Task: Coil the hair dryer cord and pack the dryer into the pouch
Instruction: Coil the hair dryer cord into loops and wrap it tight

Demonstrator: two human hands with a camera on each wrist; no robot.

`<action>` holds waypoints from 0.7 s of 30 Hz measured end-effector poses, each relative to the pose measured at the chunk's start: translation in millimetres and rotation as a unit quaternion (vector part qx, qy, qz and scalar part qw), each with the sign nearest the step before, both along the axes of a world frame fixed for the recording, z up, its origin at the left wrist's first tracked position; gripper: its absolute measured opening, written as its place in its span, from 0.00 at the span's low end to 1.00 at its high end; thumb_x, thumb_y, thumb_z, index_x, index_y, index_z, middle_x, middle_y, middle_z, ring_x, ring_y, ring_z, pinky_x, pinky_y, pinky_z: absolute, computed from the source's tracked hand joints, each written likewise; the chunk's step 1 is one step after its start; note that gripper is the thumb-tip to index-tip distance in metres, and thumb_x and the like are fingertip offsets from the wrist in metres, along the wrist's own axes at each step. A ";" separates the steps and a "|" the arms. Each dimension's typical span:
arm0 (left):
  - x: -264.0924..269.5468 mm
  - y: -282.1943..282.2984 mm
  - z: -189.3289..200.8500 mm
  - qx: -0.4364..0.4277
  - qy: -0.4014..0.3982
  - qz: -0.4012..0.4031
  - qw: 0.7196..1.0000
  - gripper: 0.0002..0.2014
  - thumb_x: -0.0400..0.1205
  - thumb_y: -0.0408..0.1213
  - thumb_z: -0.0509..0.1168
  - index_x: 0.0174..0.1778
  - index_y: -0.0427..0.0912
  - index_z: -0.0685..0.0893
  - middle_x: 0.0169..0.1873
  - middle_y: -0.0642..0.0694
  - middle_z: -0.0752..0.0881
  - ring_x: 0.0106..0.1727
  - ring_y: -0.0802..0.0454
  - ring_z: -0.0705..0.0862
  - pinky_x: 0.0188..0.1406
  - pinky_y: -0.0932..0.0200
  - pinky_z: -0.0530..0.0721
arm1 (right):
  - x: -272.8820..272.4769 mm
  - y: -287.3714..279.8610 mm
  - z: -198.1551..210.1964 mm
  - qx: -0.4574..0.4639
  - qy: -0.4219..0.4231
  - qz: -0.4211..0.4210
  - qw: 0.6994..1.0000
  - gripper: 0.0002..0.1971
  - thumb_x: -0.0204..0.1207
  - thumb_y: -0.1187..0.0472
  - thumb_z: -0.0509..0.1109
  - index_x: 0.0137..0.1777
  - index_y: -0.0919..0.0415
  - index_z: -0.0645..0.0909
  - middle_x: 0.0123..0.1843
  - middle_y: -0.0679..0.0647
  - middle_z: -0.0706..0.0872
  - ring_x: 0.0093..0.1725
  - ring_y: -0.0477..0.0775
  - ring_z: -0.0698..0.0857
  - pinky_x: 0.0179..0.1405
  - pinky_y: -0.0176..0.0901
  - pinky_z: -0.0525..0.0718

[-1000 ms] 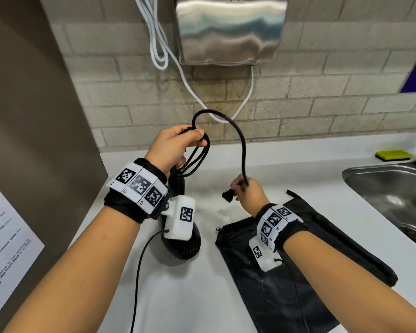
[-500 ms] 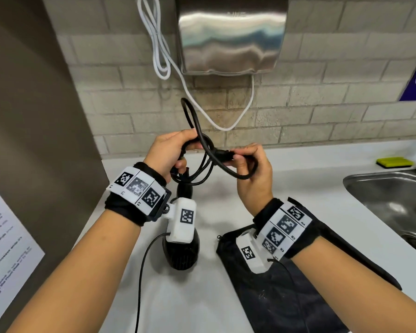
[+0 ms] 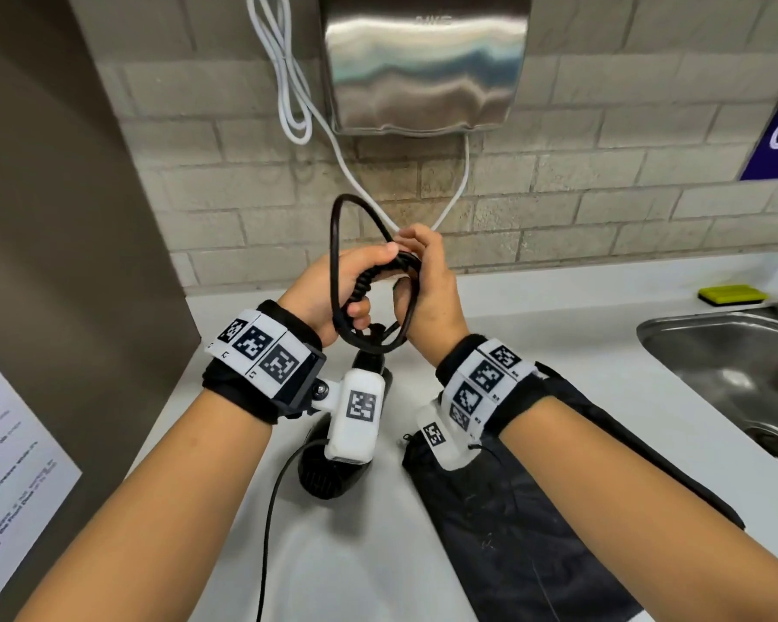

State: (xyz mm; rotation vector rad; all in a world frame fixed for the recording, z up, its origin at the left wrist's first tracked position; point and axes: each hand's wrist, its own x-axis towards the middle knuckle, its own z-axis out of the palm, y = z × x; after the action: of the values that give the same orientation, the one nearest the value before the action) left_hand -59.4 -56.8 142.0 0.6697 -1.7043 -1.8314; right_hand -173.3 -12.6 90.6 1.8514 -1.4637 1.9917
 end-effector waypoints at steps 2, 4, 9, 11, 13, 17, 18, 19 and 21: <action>-1.2 -1.1 -1.9 -0.019 0.009 0.022 1.000 0.17 0.79 0.44 0.64 0.58 0.37 0.83 0.44 0.38 0.82 0.11 0.60 0.63 0.13 0.70 0.63 | -3.4 0.1 -1.6 0.064 -0.015 0.022 0.998 0.28 0.69 0.76 0.56 0.71 0.64 0.62 0.42 0.50 0.81 0.35 0.46 0.82 0.43 0.38 0.81; -1.3 -6.0 -2.8 -0.032 0.022 0.044 0.998 0.16 0.77 0.44 0.66 0.56 0.37 0.84 0.31 0.42 0.81 0.11 0.60 0.63 0.12 0.70 0.62 | -9.5 2.1 -6.7 0.104 0.016 0.009 0.994 0.29 0.70 0.75 0.59 0.72 0.61 0.63 0.33 0.46 0.80 0.32 0.47 0.82 0.39 0.36 0.81; -1.4 -8.7 1.2 -0.053 0.018 0.083 0.995 0.09 0.80 0.39 0.64 0.55 0.47 0.84 0.34 0.51 0.85 0.11 0.61 0.62 0.13 0.71 0.59 | -38.6 11.3 -29.1 0.179 0.100 -0.008 0.979 0.17 0.75 0.50 0.60 0.57 0.60 0.78 0.32 0.52 0.79 0.31 0.44 0.76 0.34 0.36 0.74; -1.0 -9.3 2.6 -0.037 0.019 0.105 0.994 0.07 0.80 0.40 0.65 0.51 0.47 0.85 0.39 0.47 0.86 0.10 0.61 0.62 0.12 0.73 0.59 | -57.2 16.1 -43.5 0.219 0.123 -0.068 0.966 0.18 0.79 0.49 0.55 0.54 0.62 0.79 0.37 0.57 0.83 0.36 0.54 0.80 0.38 0.43 0.76; 0.8 -10.9 3.8 -0.021 0.020 0.141 0.990 0.06 0.80 0.40 0.65 0.49 0.47 0.85 0.40 0.45 0.87 0.10 0.61 0.61 0.12 0.72 0.59 | -81.2 22.5 -59.3 0.322 0.117 -0.183 0.922 0.16 0.83 0.53 0.53 0.56 0.63 0.78 0.46 0.65 0.86 0.46 0.64 0.84 0.45 0.48 0.78; 2.8 -12.2 2.0 -0.017 0.021 0.129 0.991 0.07 0.81 0.39 0.63 0.52 0.47 0.85 0.44 0.43 0.88 0.09 0.61 0.60 0.13 0.71 0.59 | -106.4 36.6 -79.8 0.518 0.112 -0.290 0.797 0.15 0.85 0.59 0.51 0.59 0.63 0.78 0.54 0.67 0.84 0.53 0.66 0.84 0.45 0.47 0.78; 2.3 -10.6 1.4 -0.018 0.018 0.116 0.993 0.07 0.81 0.39 0.63 0.51 0.48 0.85 0.45 0.42 0.88 0.09 0.61 0.60 0.13 0.71 0.60 | -107.7 36.8 -80.7 0.533 0.127 -0.286 0.786 0.15 0.85 0.61 0.51 0.60 0.64 0.77 0.55 0.66 0.84 0.53 0.65 0.84 0.44 0.46 0.78; 2.2 -9.3 1.0 -0.018 0.018 0.104 0.994 0.07 0.81 0.39 0.63 0.51 0.48 0.85 0.46 0.42 0.89 0.09 0.61 0.60 0.13 0.71 0.61 | -107.0 35.7 -80.7 0.547 0.145 -0.280 0.776 0.15 0.85 0.63 0.50 0.61 0.64 0.77 0.56 0.65 0.84 0.54 0.65 0.83 0.45 0.46 0.79; 1.9 -7.2 1.1 -0.017 0.024 0.074 0.997 0.08 0.82 0.39 0.61 0.51 0.49 0.85 0.45 0.43 0.89 0.09 0.61 0.60 0.12 0.71 0.62 | -104.1 34.4 -78.9 0.570 0.179 -0.263 0.757 0.16 0.85 0.64 0.49 0.64 0.65 0.75 0.60 0.64 0.83 0.58 0.64 0.82 0.51 0.48 0.81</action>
State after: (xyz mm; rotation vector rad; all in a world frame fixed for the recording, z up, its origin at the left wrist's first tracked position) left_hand -57.6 -64.0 143.2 0.7123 -1.6075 -1.6989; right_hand -277.5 21.8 11.7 1.5087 -2.8877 0.3409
